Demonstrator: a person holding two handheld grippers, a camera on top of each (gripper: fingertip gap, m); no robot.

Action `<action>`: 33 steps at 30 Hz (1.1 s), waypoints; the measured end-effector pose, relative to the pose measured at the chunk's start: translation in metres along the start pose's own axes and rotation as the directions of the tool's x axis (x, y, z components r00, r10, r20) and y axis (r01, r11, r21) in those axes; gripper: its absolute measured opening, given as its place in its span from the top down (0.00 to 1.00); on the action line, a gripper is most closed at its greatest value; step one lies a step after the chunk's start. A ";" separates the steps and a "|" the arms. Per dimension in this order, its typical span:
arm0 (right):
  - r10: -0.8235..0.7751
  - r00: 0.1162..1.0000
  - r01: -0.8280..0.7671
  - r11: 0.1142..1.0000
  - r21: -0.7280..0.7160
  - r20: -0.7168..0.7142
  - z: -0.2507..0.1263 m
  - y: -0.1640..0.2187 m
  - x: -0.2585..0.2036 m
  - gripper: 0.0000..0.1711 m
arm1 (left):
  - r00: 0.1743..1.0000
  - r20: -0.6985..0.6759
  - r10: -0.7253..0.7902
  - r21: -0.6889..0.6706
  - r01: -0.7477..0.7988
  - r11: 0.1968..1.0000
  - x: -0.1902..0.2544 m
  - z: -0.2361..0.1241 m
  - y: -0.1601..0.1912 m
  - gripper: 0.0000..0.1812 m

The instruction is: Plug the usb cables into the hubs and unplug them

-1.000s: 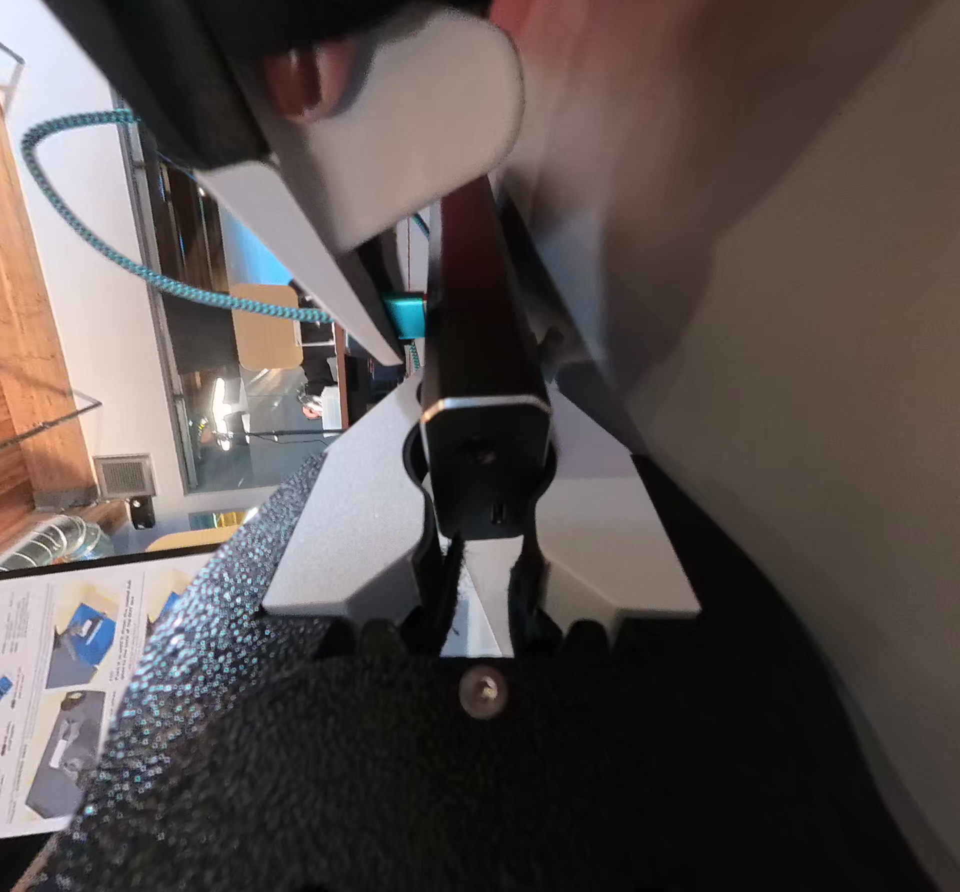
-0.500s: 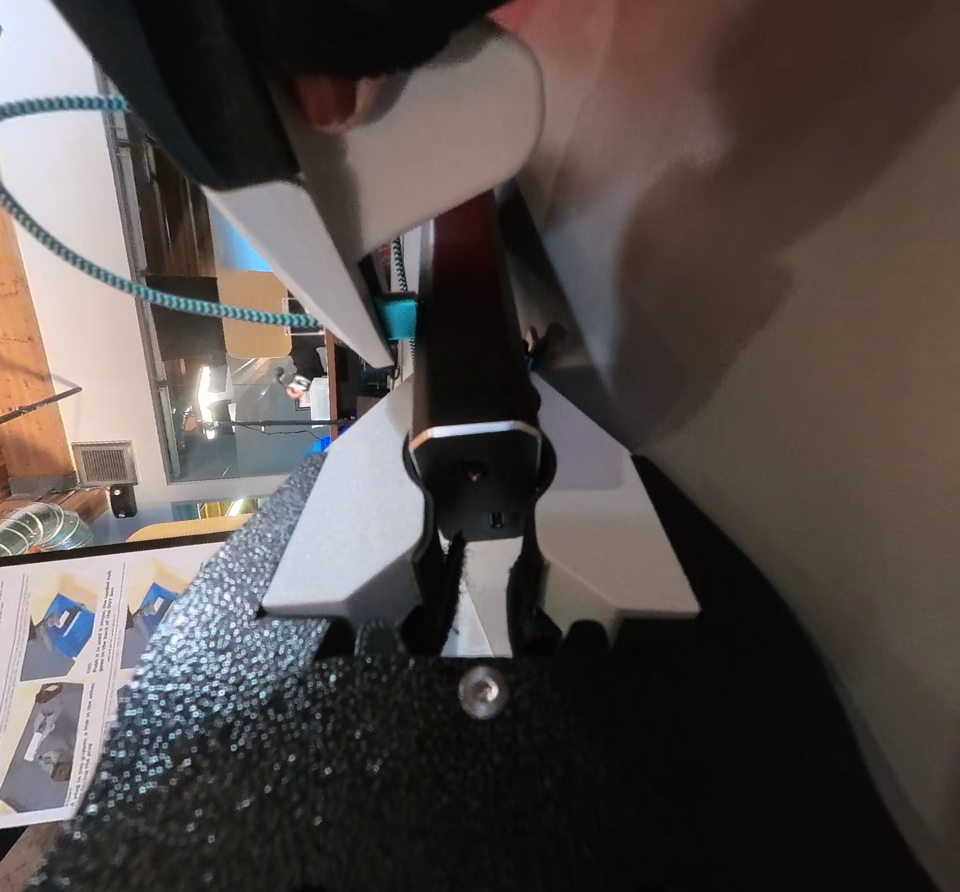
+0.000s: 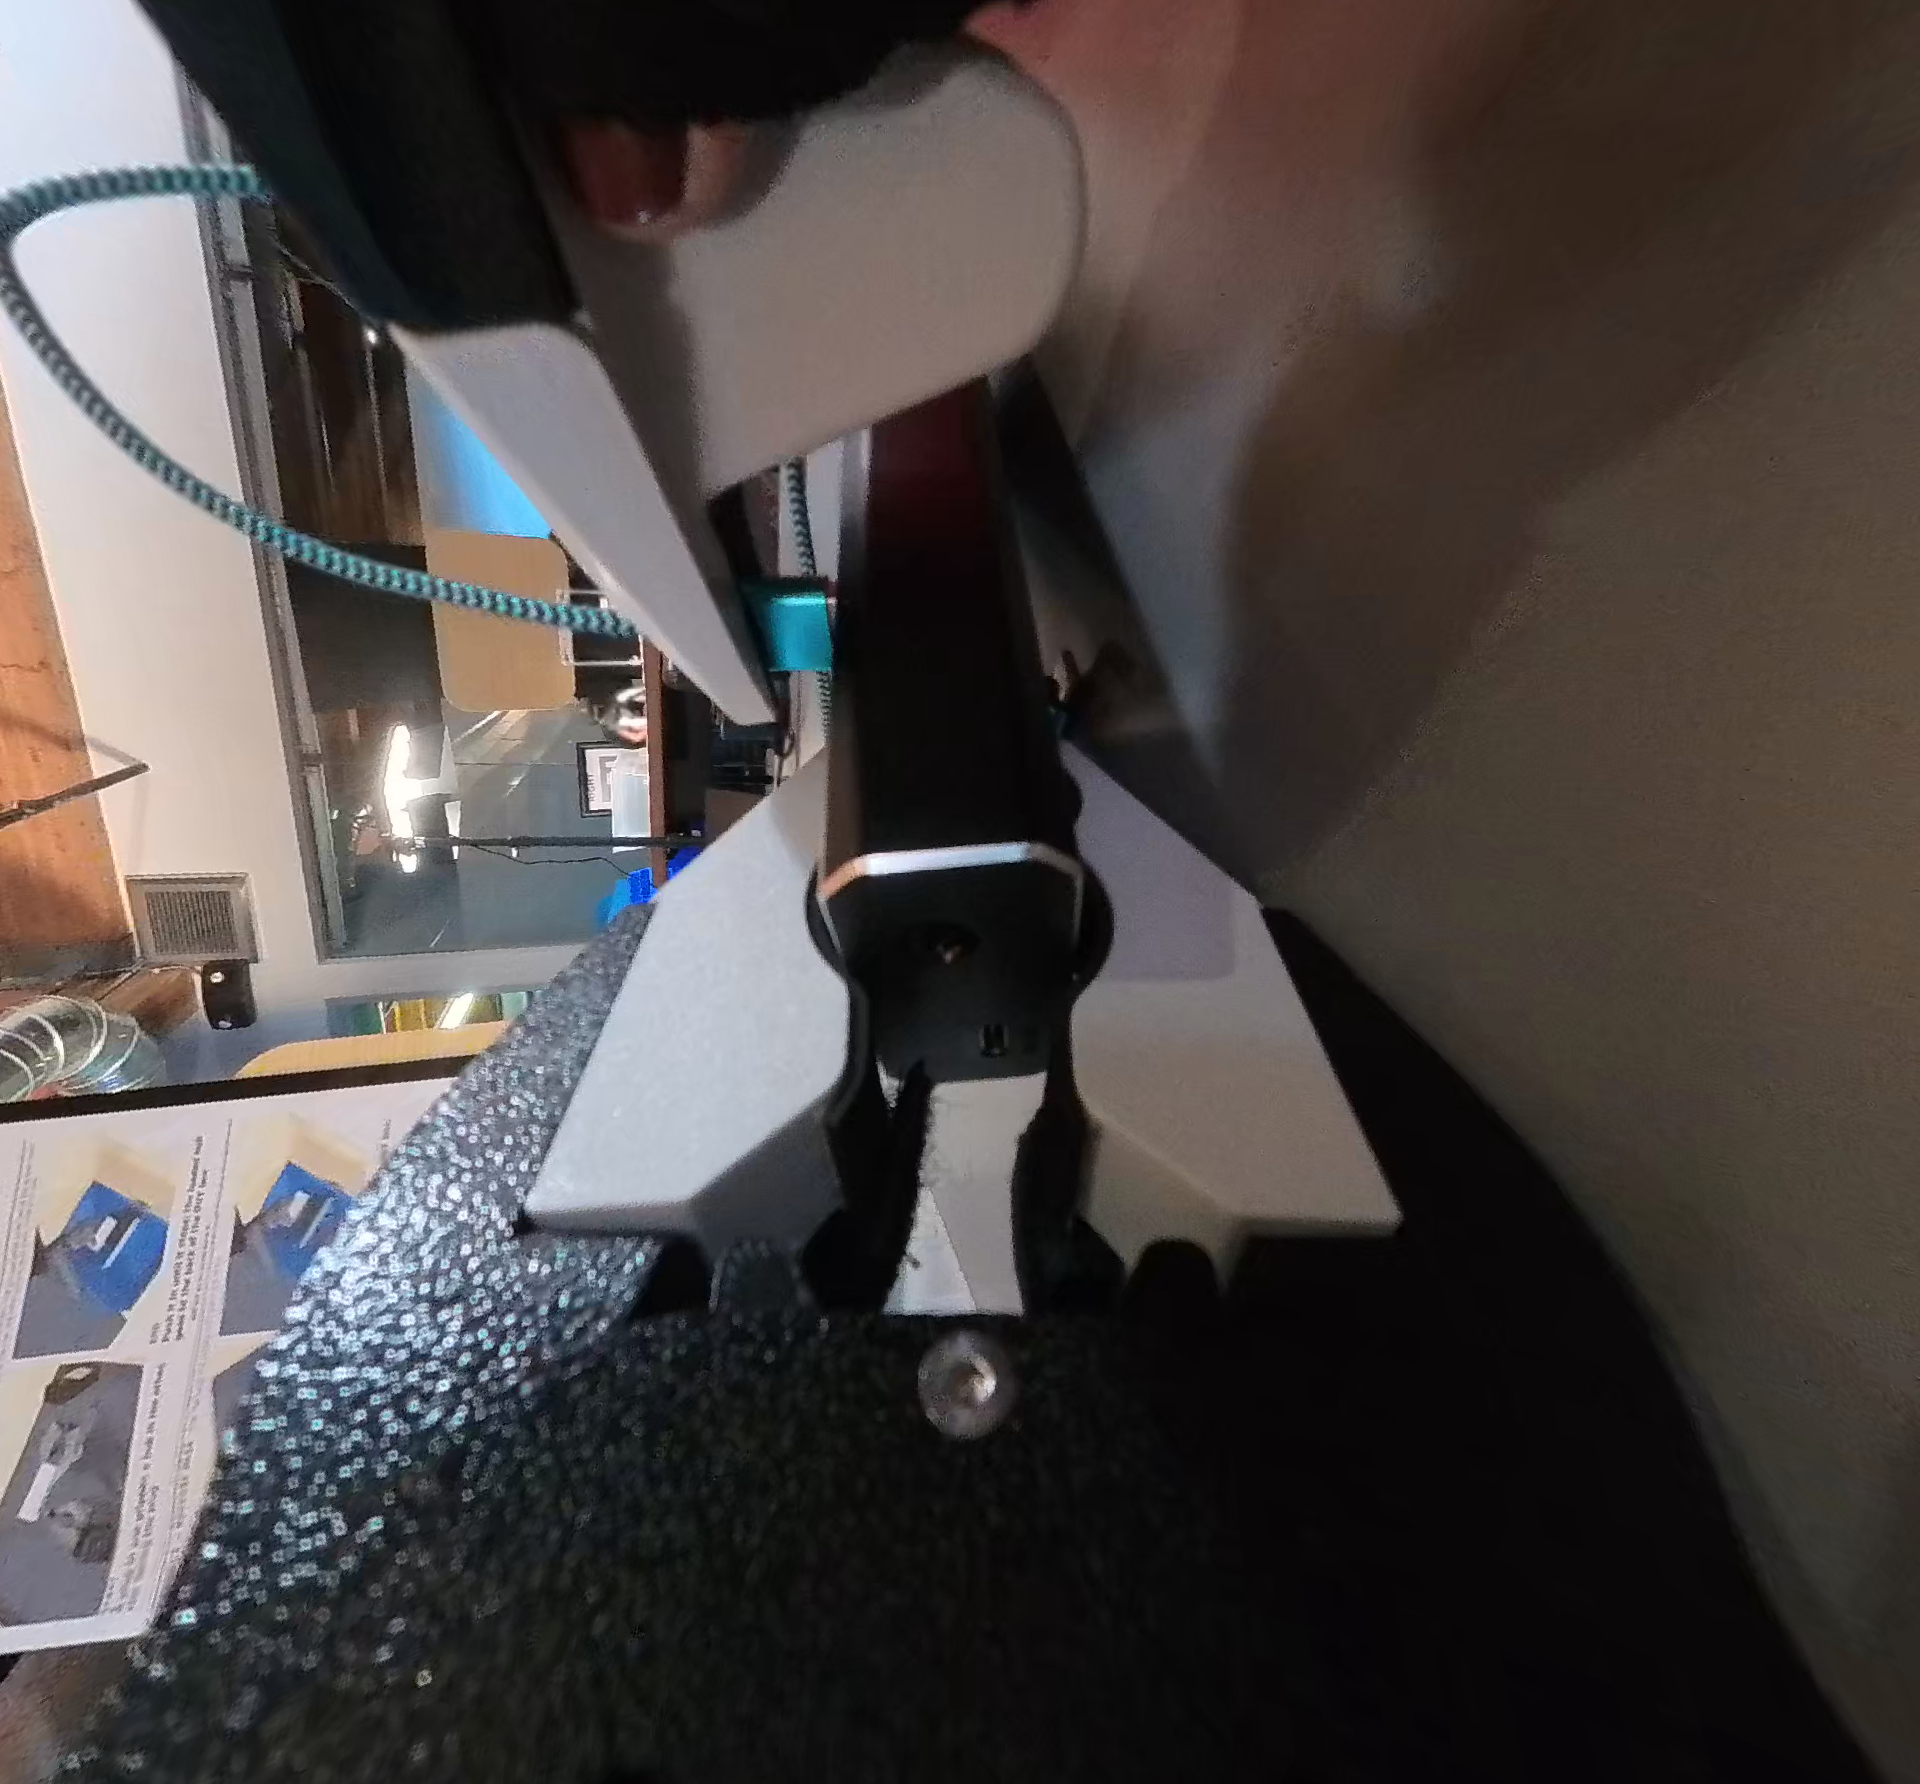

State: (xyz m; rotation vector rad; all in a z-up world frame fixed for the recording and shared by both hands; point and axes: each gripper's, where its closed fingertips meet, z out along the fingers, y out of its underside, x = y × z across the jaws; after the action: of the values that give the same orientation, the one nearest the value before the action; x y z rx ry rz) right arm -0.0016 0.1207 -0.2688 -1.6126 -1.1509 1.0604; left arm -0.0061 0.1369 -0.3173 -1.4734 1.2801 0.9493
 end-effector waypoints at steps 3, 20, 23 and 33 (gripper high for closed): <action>-0.015 1.000 0.015 1.000 0.001 -0.015 0.000 0.000 0.001 0.98 | 1.000 0.004 0.008 -0.008 -0.008 1.000 0.000 0.002 0.000 0.84; -0.185 0.976 0.187 0.982 0.000 -0.116 0.002 -0.003 -0.001 0.98 | 0.999 -0.014 -0.032 0.007 0.032 0.999 0.001 0.003 0.001 0.84; -0.140 0.987 0.142 0.990 0.015 -0.083 0.002 -0.004 -0.001 0.98 | 0.999 -0.019 -0.049 0.007 0.049 0.999 0.001 0.003 0.000 0.84; -0.064 0.997 0.066 0.997 0.036 -0.037 0.001 -0.006 0.000 0.98 | 0.998 -0.021 -0.059 0.004 0.059 0.998 0.001 0.004 -0.001 0.84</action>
State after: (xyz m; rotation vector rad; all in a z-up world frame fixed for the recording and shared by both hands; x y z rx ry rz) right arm -0.0045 0.1219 -0.2632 -1.5490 -1.1453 1.0015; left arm -0.0047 0.1409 -0.3187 -1.5128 1.2461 0.8936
